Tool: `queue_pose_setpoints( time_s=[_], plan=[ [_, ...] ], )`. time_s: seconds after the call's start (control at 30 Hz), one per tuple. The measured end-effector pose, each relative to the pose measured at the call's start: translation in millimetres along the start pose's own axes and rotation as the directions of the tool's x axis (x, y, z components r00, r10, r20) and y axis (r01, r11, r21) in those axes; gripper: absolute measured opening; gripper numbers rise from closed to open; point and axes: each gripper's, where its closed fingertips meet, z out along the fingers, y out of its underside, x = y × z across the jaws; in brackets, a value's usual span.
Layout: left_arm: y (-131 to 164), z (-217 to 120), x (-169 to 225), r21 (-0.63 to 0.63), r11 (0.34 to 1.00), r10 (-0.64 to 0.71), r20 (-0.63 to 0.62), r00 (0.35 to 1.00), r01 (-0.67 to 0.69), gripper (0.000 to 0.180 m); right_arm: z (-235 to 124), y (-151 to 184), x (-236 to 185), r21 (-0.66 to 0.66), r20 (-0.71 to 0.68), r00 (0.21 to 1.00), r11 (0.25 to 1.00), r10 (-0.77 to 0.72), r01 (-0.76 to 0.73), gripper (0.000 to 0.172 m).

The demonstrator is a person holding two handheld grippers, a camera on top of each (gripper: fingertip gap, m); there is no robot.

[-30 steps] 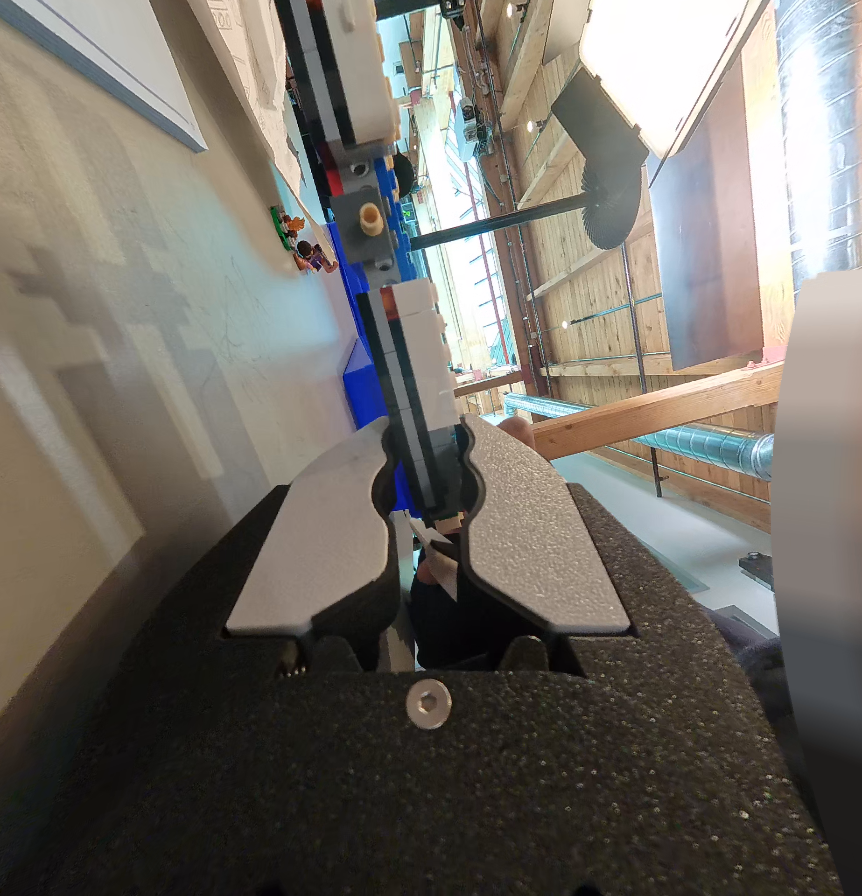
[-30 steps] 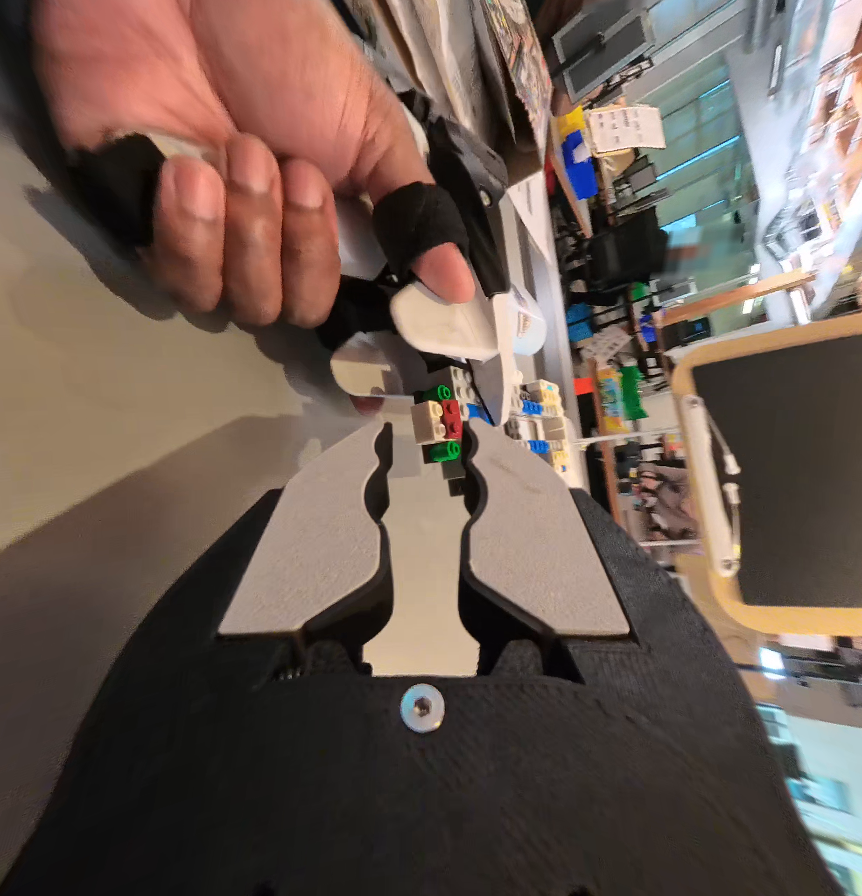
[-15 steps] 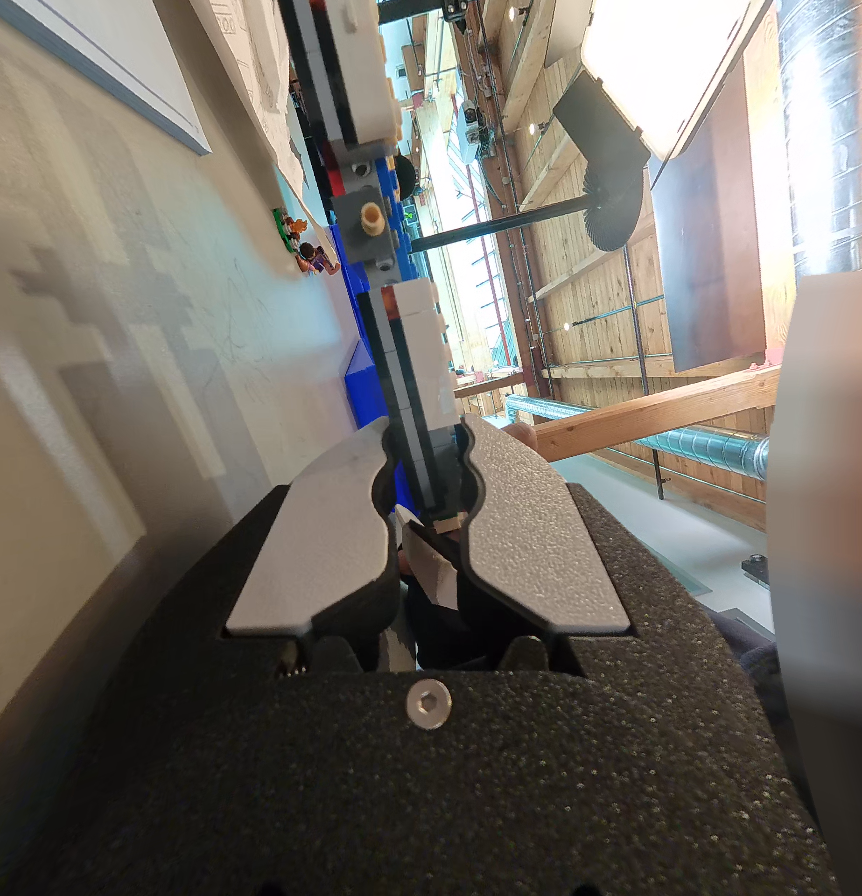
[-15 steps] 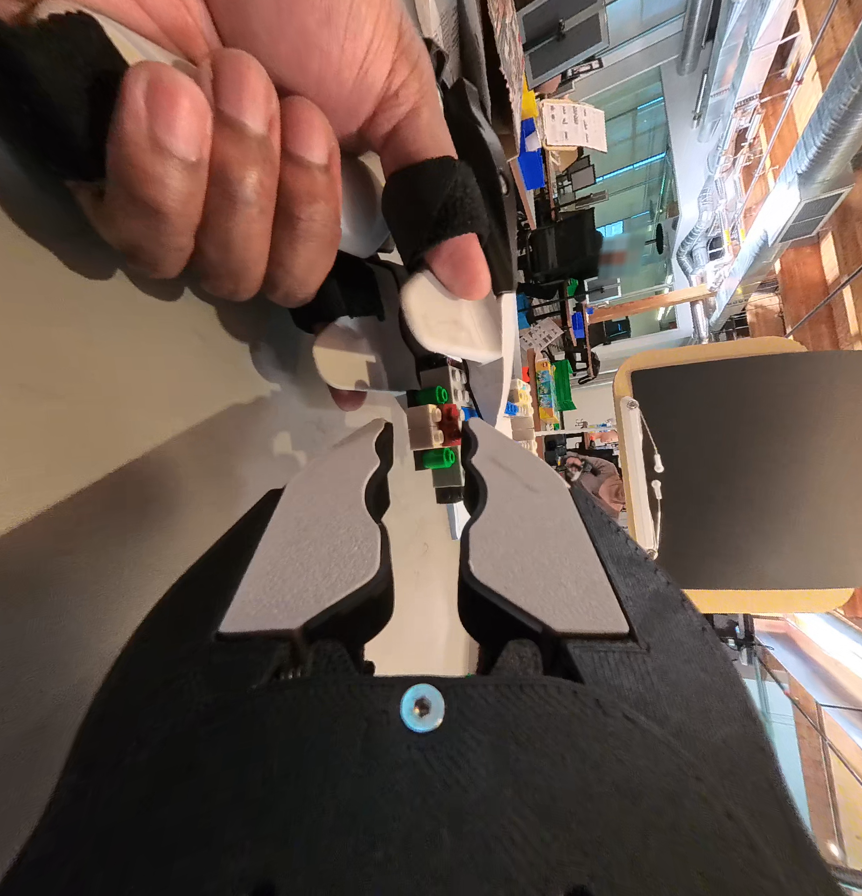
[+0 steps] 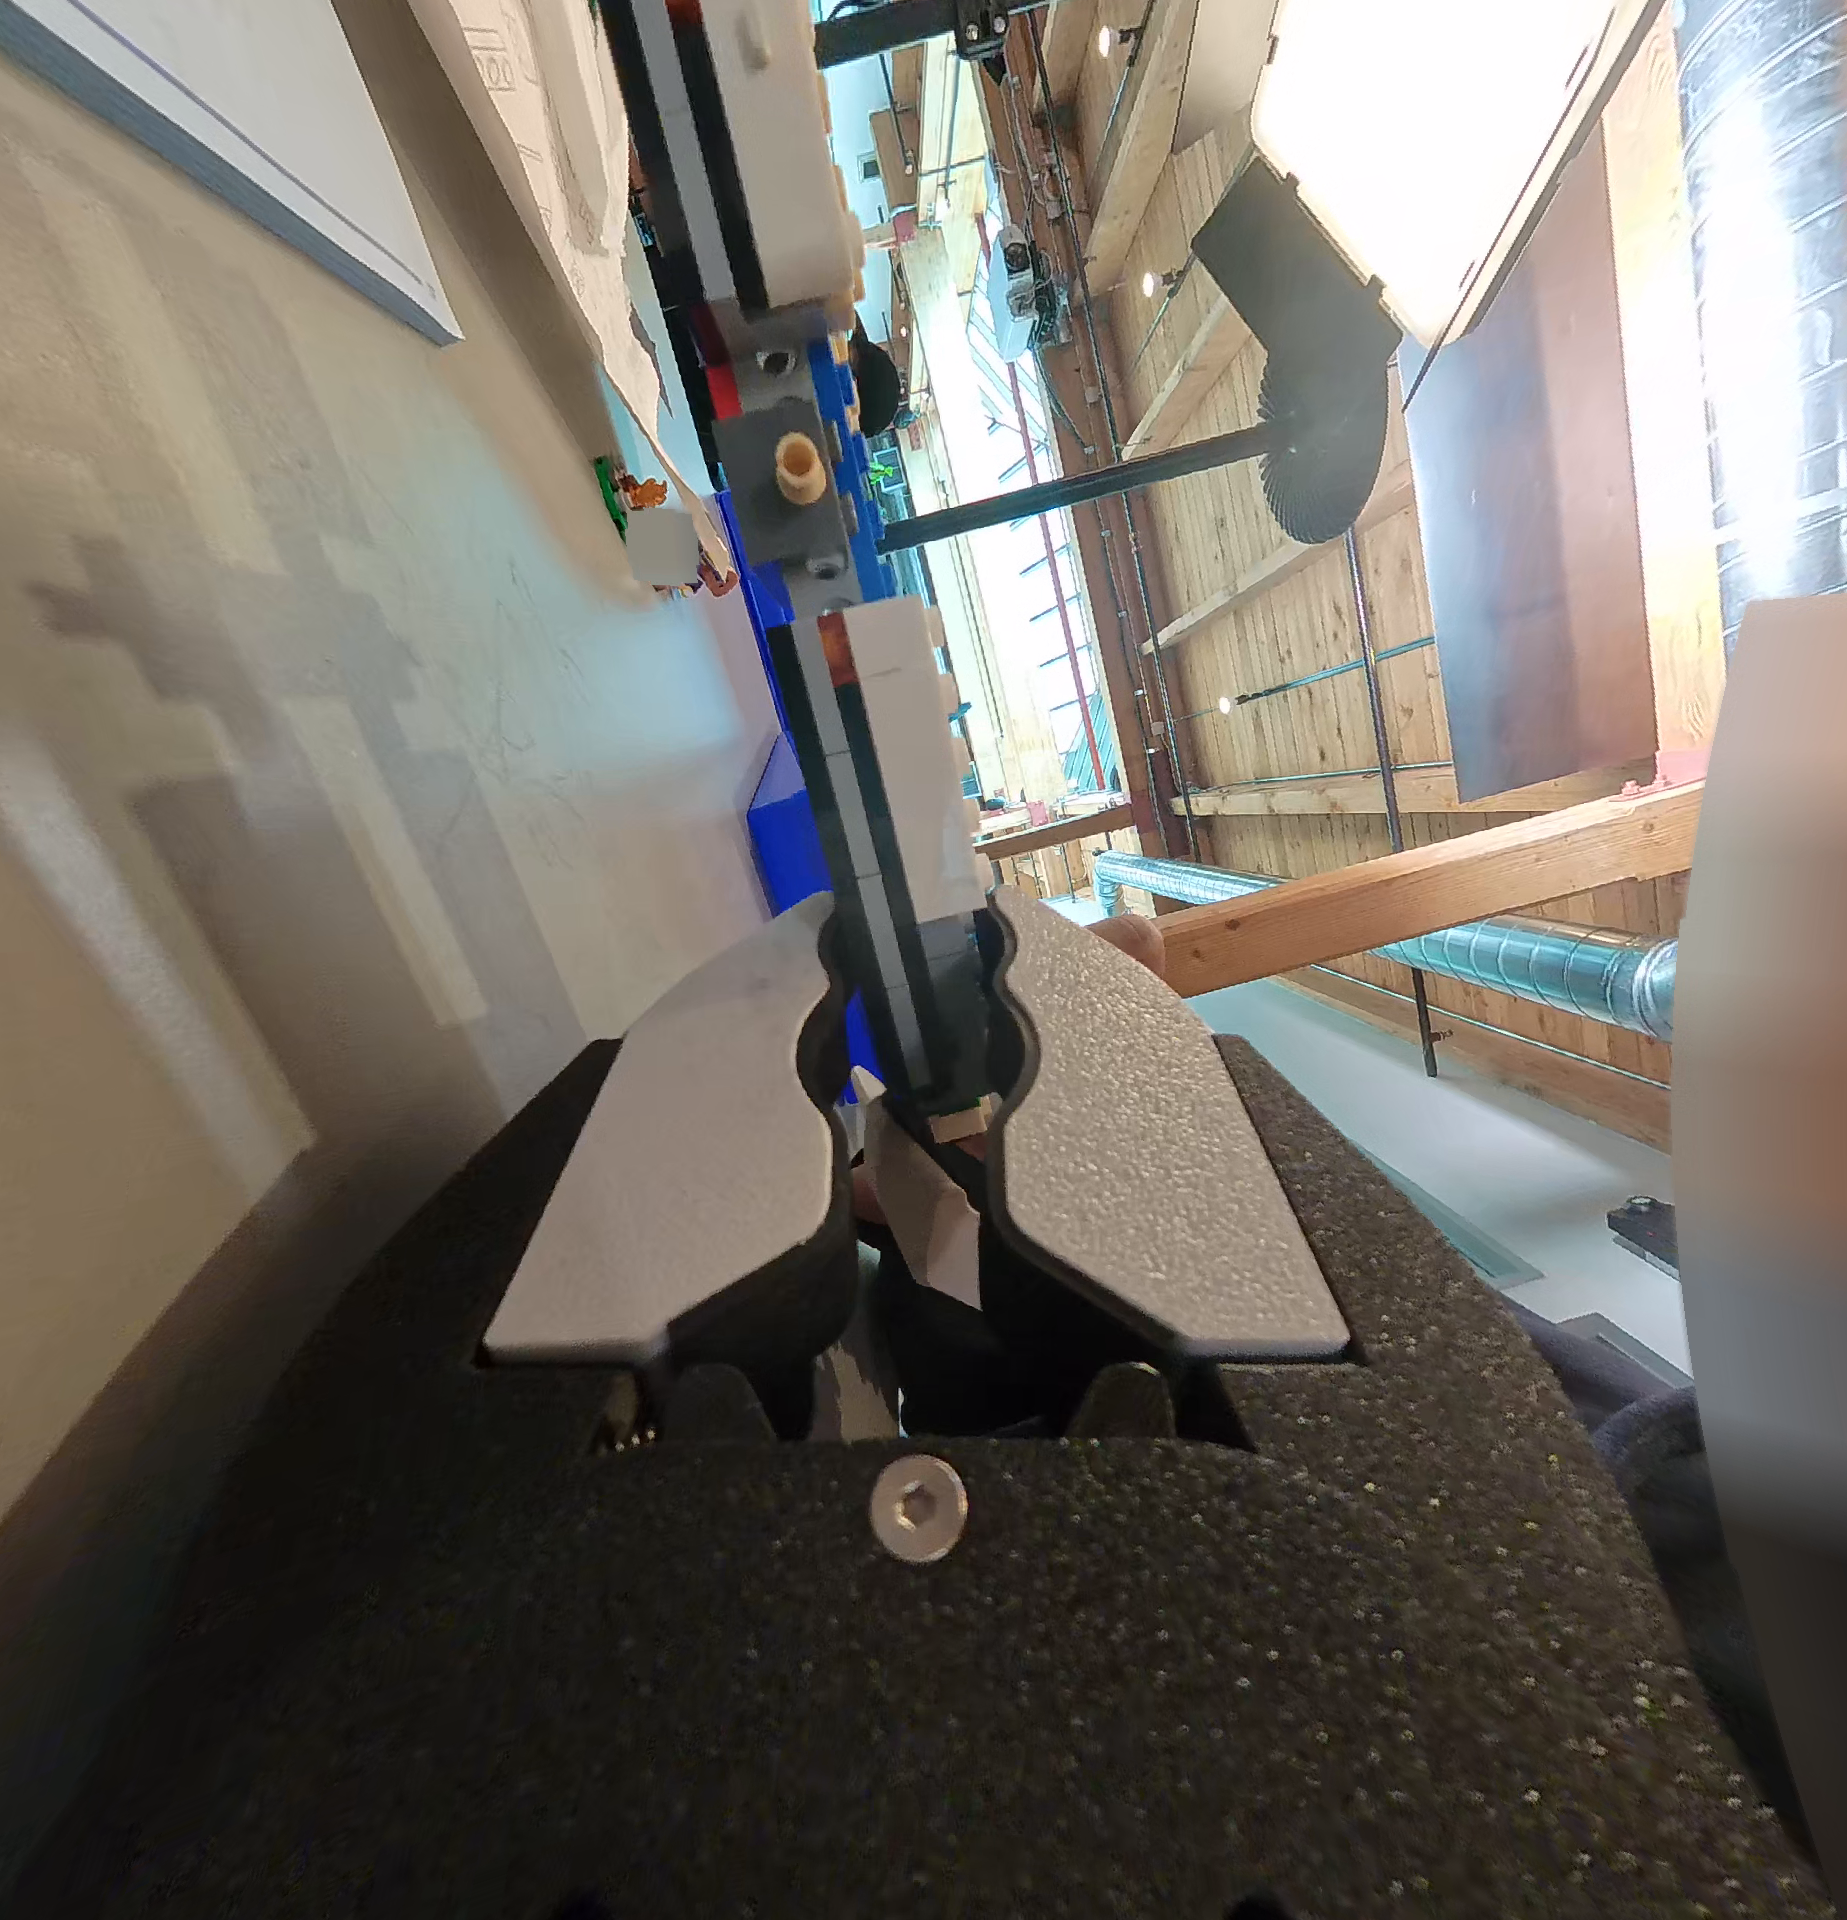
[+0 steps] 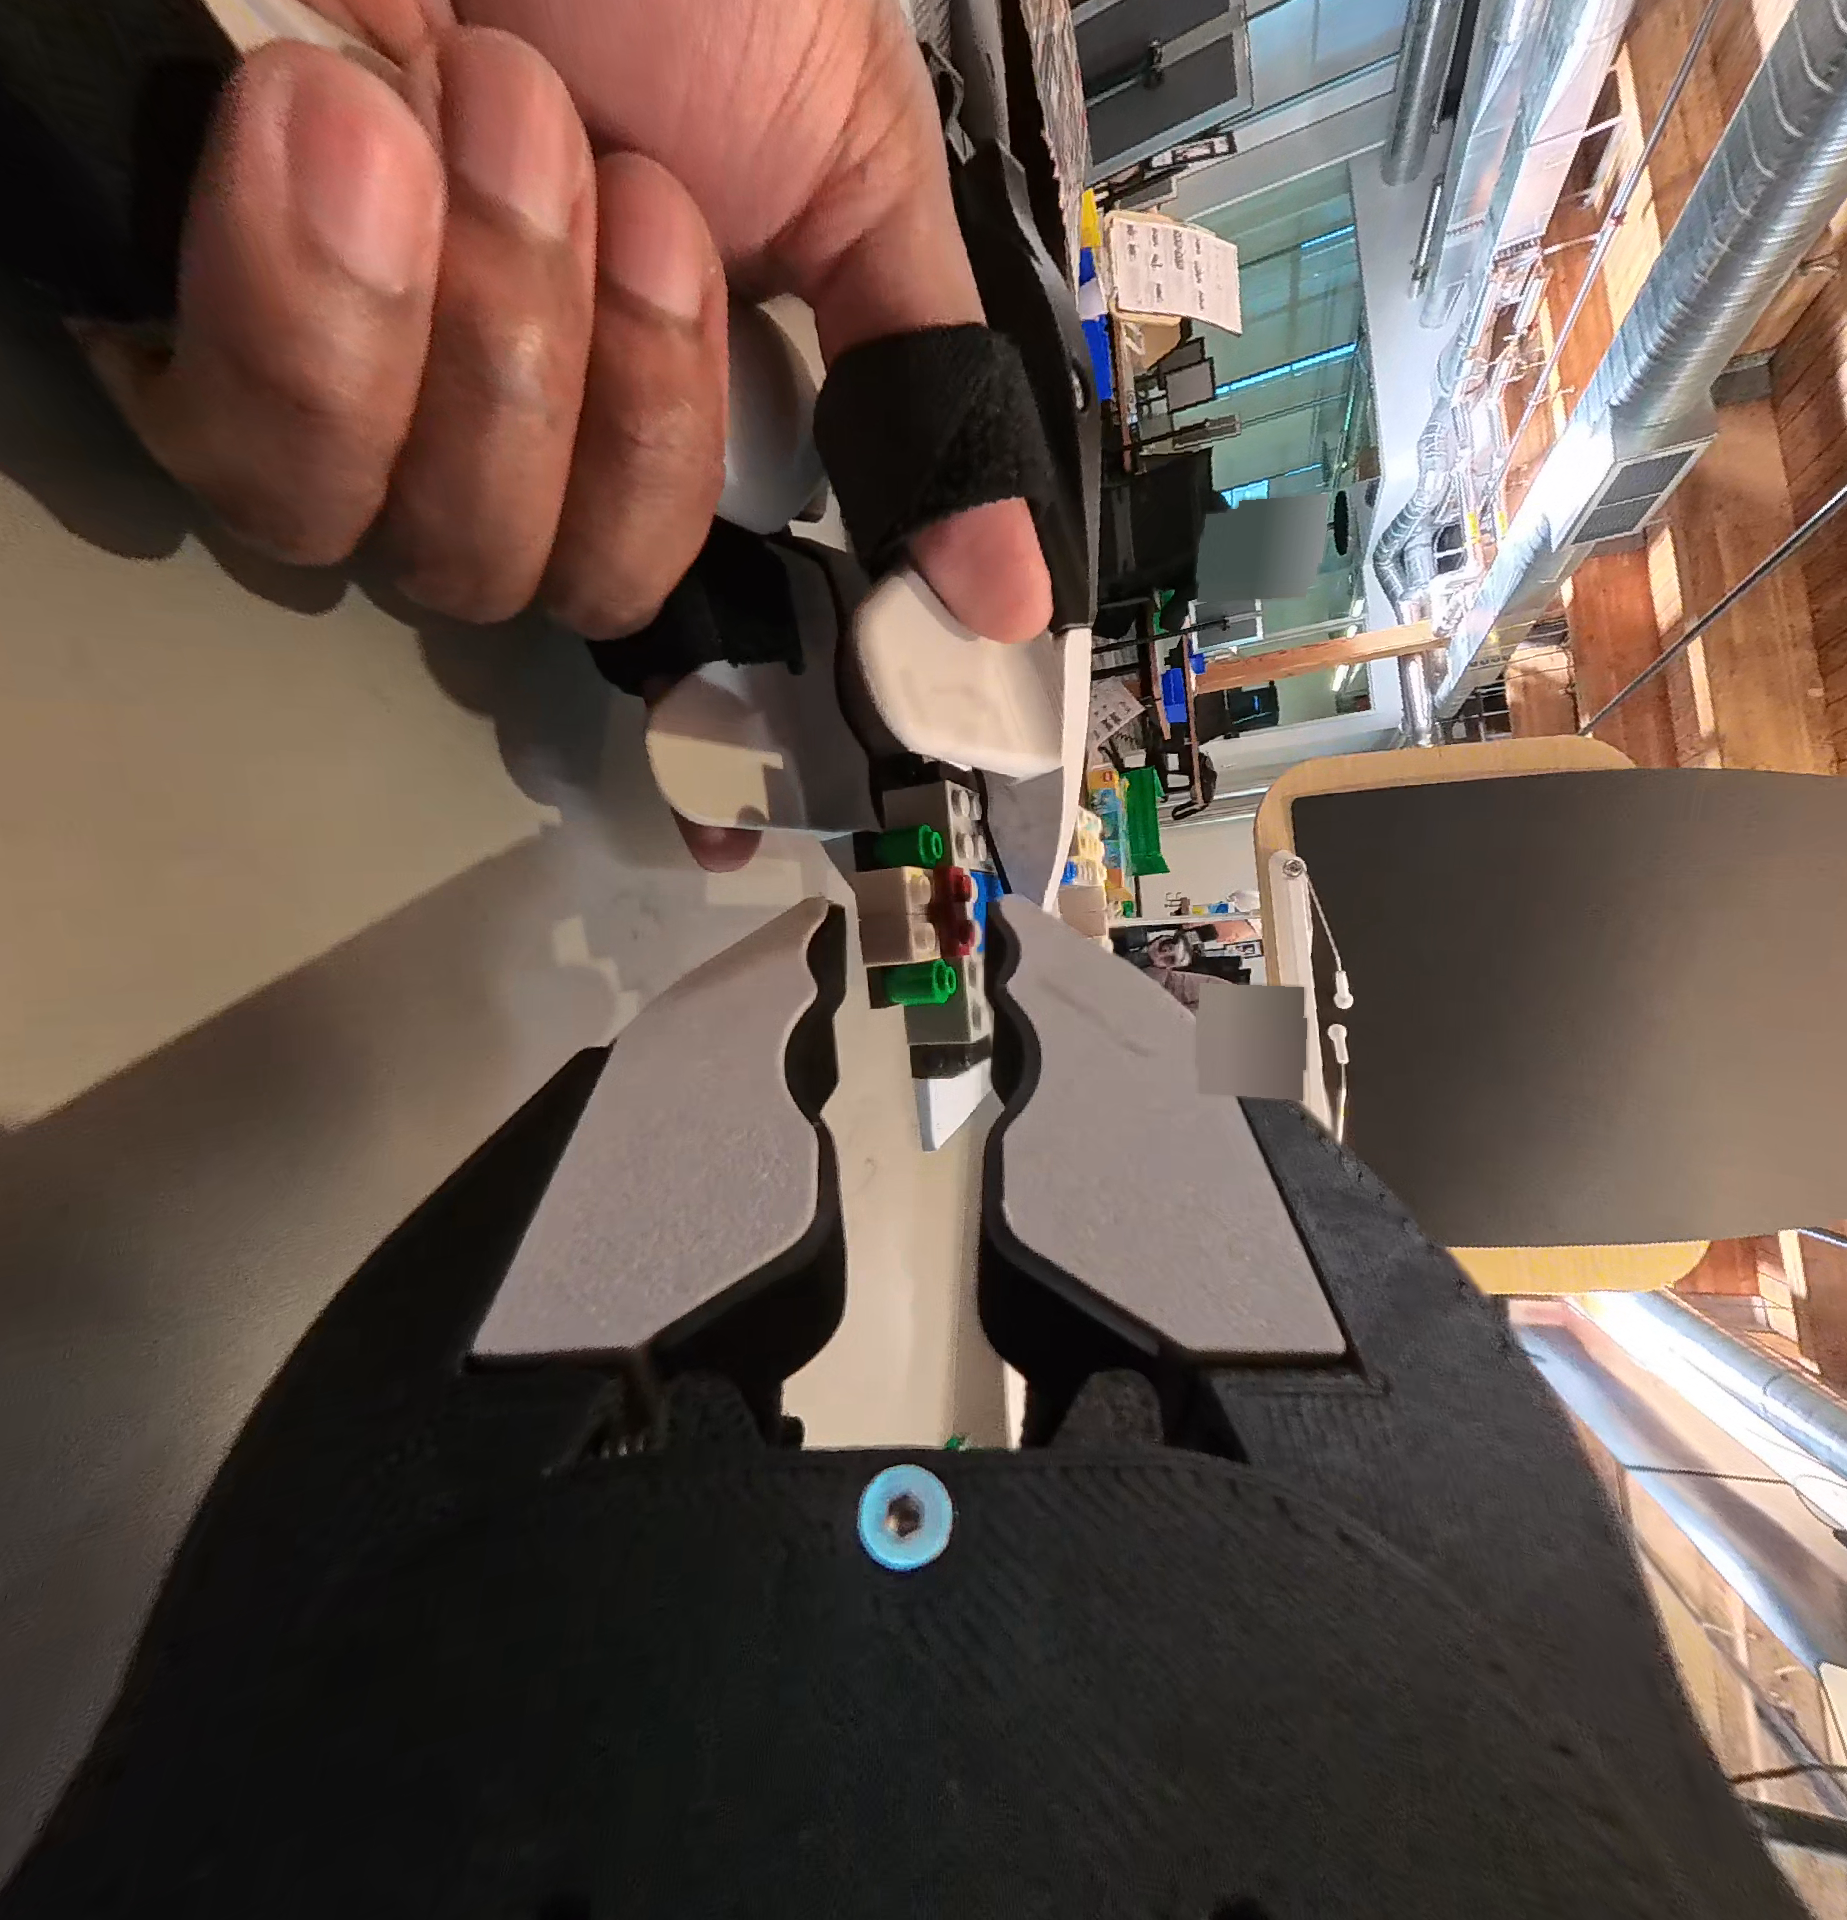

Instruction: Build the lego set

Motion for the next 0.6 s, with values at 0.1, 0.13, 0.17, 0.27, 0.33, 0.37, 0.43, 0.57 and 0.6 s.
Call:
queue_pose_setpoints(
  time_s=[0.1,0.13,0.17,0.27,0.33,0.37,0.43,0.57,0.6],
  plan=[
    [-2,-1,0,0.012,1.000,-0.004,0.000,1.000,0.004,0.021,-3,-3,3,0.014,-0.039,0.999,1.000,-0.026,0.027,0.027],
    [-2,-1,0,0.015,1.000,-0.004,0.000,1.000,0.004,0.021,-3,-4,3,0.013,-0.050,0.998,0.999,-0.037,0.037,0.027],
    [-2,-1,0,0.017,1.000,-0.002,0.000,1.000,0.002,0.021,-3,-4,3,0.010,-0.062,0.997,0.999,-0.048,0.049,0.027],
    [-2,-1,1,0.018,1.000,0.003,-0.002,1.000,-0.003,0.021,0,-3,4,-0.004,-0.095,0.993,0.997,-0.076,0.076,0.027],
    [-2,-1,1,0.020,1.000,0.004,-0.002,1.000,-0.004,0.021,2,-2,2,-0.012,-0.104,0.991,0.996,-0.089,0.088,0.027],
    [-3,-1,1,0.021,1.000,0.003,-0.002,1.000,-0.003,0.021,3,-1,2,-0.015,-0.108,0.990,0.996,-0.092,0.091,0.027],
    [-3,-1,1,0.023,1.000,0.002,-0.003,1.000,-0.002,0.021,4,-1,1,-0.016,-0.119,0.989,0.996,-0.091,0.090,0.028],
    [-3,-1,1,0.023,1.000,0.004,-0.001,1.000,-0.004,0.021,6,-1,2,-0.029,-0.140,0.985,0.995,-0.103,0.100,0.025],
    [-3,-1,1,0.023,1.000,0.004,0.001,1.000,-0.004,0.021,7,0,3,-0.036,-0.153,0.982,0.994,-0.107,0.102,0.023]
  ],
)
